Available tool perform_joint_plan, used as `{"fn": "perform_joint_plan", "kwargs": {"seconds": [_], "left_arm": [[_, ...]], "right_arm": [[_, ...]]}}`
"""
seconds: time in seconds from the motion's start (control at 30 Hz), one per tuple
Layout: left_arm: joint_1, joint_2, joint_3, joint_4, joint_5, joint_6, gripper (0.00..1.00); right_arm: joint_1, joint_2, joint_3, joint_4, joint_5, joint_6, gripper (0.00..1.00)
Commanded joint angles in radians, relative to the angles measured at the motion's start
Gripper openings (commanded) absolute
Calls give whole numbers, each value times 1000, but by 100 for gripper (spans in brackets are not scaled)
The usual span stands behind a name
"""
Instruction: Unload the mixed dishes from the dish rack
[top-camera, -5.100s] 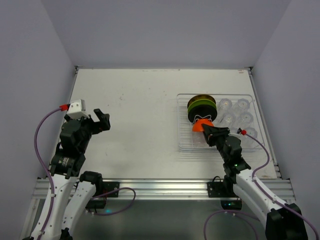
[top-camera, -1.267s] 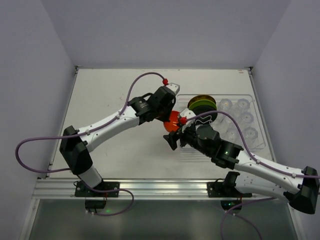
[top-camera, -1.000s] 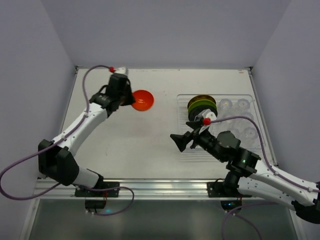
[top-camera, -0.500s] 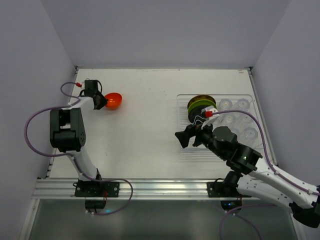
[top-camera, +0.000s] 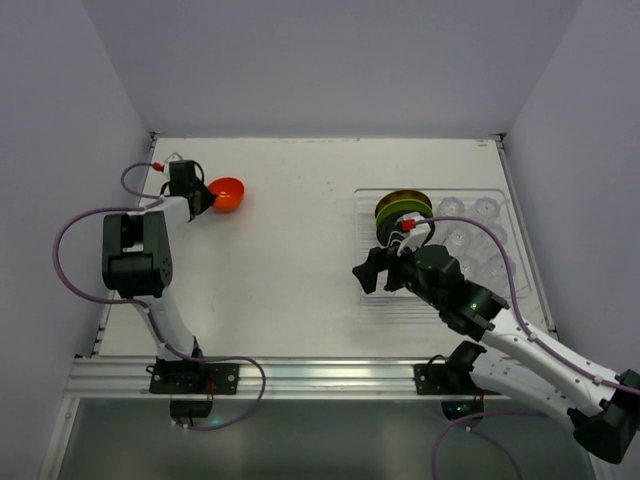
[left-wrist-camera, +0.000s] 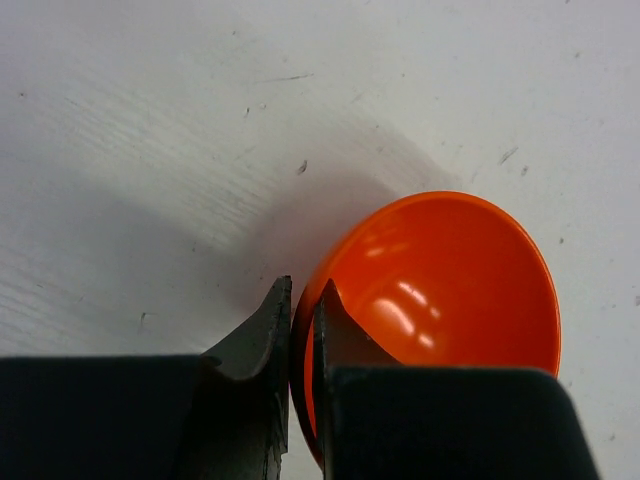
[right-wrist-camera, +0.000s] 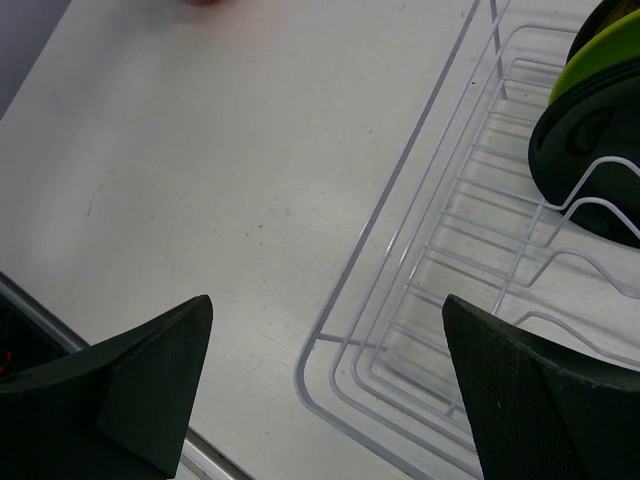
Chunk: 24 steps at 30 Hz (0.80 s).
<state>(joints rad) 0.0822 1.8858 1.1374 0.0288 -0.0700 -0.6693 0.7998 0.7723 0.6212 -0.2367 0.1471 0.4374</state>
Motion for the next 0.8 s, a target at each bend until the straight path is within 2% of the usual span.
{"fn": "perform_joint_plan", "kwargs": {"seconds": [0.0,0.1,0.13,0.2,0.23,0.3,0.4,0.43,0.6,0.77], "left_arm": [[-1,36,30,57,10,0,4],[-2,44,25,56,19,-1,20],[-2,39,21,46,19,-1,38],[-2,29,6,48,16,-4,44],[-1,9,-10,49,13,-3,52],[-2,-7,-28,48,13,-6,58],[-4,-46,-44,31,10,-21,82],[-5,-74,-48,22,6,-24,98],[-36,-166,-67,-27,-16,-42,100],[-97,-309,-25,-249,-125,-73,100]], "right_arm": [[-2,-7,41,28,-1,14,99],[-2,-31,54,5,31,26,99],[-2,-36,54,1,45,35,99],[-4,-36,63,-21,65,44,99],[-2,-30,72,-32,57,50,99],[-4,-21,87,-42,58,57,99],[-4,2,113,-52,69,67,99],[-5,11,123,-53,71,69,99],[-14,116,186,-75,98,110,99],[-42,222,247,-75,79,193,99]]}}
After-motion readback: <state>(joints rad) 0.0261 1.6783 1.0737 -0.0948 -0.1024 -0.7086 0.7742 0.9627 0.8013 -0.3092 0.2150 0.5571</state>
